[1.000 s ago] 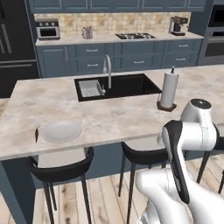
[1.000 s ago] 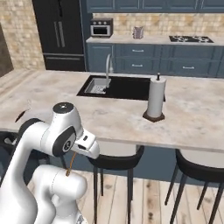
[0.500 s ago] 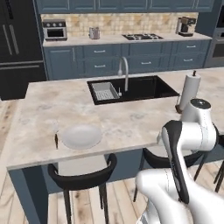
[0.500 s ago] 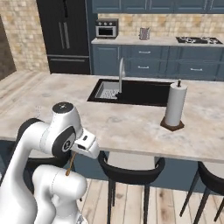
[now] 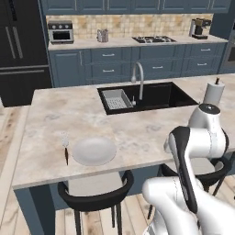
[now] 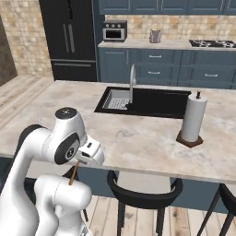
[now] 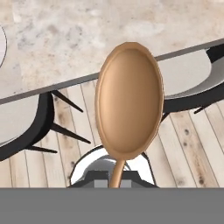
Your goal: Take the fork and place it on the left side of the plate. Then take the spoon and place it on the right side of the plate. Make sure they're directly next to the plate.
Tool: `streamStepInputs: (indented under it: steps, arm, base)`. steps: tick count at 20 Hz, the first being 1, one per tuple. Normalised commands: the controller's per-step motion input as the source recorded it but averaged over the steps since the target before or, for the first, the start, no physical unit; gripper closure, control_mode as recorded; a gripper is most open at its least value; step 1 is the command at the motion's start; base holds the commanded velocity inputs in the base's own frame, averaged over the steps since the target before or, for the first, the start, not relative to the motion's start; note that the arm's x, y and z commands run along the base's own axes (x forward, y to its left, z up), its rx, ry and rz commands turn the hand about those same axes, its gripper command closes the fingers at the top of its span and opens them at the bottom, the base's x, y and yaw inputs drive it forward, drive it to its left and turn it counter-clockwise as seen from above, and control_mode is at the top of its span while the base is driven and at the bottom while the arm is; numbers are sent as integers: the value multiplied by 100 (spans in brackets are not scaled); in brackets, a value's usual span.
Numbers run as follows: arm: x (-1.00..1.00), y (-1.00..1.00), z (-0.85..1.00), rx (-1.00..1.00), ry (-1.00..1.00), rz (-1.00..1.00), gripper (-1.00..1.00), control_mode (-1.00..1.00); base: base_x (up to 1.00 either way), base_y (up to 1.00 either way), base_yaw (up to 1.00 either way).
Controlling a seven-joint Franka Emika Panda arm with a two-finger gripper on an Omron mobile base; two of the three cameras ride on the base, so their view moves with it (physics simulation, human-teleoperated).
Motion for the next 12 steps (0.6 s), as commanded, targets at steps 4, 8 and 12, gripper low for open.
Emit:
streamStepInputs:
  steps: [4, 8, 12]
  arm:
    - [26, 27, 7, 0, 6, 9, 100, -100]
    - [31, 26, 7, 3, 0, 10, 100, -100]
    - [37, 31, 10, 13, 0, 2, 100, -100]
  base:
    - [0, 0, 0]
    - [0, 0, 0]
    - [0, 0, 0]
